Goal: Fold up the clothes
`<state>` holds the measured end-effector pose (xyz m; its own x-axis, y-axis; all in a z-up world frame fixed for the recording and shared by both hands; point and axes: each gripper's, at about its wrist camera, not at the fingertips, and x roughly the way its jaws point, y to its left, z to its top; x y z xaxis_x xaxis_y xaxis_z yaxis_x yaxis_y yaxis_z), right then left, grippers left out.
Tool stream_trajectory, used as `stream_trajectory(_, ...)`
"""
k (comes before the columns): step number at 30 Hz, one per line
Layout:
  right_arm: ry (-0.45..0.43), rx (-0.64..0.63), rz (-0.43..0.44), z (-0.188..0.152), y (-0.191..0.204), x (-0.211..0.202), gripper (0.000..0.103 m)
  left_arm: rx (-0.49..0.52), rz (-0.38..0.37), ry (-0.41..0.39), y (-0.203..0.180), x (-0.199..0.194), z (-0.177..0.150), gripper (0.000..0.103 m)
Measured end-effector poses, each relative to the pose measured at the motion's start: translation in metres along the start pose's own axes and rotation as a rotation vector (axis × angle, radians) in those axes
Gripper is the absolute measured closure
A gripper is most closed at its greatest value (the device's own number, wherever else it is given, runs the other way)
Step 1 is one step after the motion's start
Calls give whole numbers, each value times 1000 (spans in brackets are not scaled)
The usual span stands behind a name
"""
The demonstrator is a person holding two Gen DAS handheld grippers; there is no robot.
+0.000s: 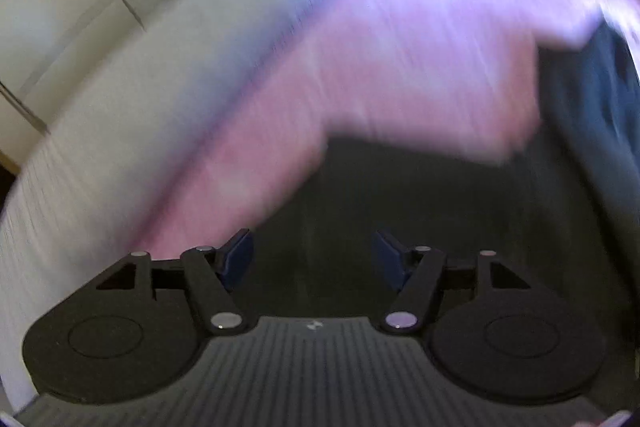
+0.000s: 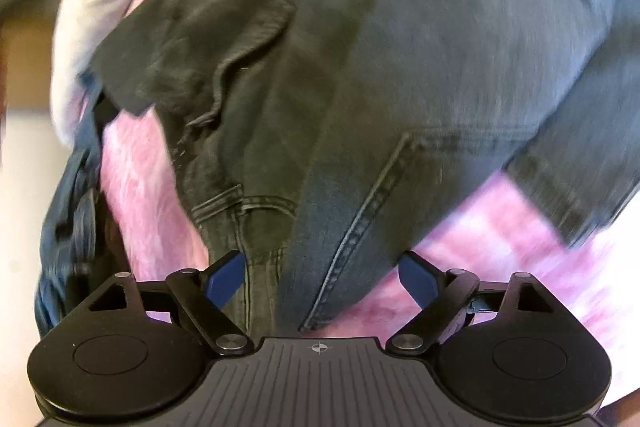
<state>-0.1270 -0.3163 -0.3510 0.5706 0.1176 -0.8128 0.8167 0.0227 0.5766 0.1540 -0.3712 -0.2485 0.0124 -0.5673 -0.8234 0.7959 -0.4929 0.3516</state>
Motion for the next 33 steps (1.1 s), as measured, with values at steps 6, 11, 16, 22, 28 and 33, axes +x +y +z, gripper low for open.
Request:
stream_trajectory(6,13,-129,-69,5,-10,-50,92,145,-36,138,-53,9,-74,40)
stream_trajectory(11,24,-237,-127,9,-18,-92,101,228,9,115,-66,21,-74,33)
stream_trajectory(16,5,-301,-271,12,-41,-137,103,187,-21,150,-57,56,-69,31)
stream_trajectory(22,-100,-204,-269,9,-63,-152,96,4,-75,210,-32,80,-67,19)
stream_trajectory(28,-133,-13,-12,0,-55,-69,8,-54,-189,259,-11,84,-69,21)
stream_trajectory(33,-102,200,85,3,-70,-3,34,-133,-245,298,7,97,-70,36)
